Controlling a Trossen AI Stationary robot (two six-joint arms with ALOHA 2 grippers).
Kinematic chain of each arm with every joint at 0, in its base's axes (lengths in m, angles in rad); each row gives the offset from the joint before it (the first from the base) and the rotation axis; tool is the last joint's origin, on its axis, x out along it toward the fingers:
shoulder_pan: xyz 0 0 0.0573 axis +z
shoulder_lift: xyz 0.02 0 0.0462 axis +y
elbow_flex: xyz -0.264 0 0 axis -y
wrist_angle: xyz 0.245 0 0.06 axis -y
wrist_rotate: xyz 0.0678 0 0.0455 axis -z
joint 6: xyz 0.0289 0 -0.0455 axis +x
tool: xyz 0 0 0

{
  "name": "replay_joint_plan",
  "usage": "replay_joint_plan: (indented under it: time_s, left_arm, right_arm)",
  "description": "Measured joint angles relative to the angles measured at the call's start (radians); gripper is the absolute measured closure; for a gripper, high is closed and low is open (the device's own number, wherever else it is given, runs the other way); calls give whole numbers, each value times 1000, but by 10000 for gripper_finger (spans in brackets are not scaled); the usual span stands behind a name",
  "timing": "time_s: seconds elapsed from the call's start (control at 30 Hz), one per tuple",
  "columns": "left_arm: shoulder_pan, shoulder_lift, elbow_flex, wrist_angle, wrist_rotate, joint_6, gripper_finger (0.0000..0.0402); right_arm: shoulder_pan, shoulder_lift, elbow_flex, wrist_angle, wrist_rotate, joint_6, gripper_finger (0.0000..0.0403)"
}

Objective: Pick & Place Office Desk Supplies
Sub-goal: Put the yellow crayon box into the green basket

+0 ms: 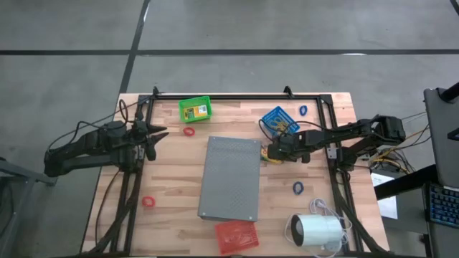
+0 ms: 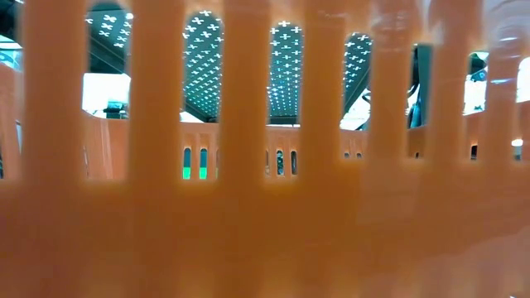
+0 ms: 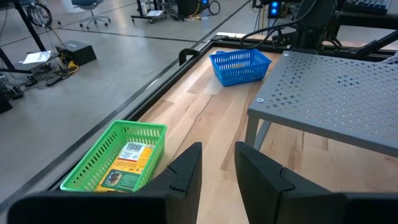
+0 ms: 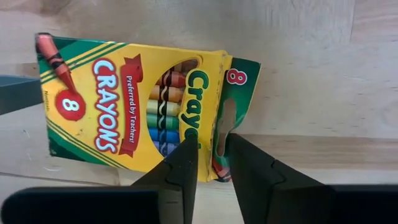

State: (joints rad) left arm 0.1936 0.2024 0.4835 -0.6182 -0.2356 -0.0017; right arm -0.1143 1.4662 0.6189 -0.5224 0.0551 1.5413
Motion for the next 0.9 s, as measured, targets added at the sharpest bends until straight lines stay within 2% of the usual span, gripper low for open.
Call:
replay_joint_plan:
  time_s: [0.73,0.9]
  left_arm:
    - [0,0,0,0,0,0,303]
    - [0,0,0,0,0,0,303]
  right_arm:
    - [0,0,-1,-14,0,-10,392]
    - [0,-5,-1,-16,-1,-9,394]
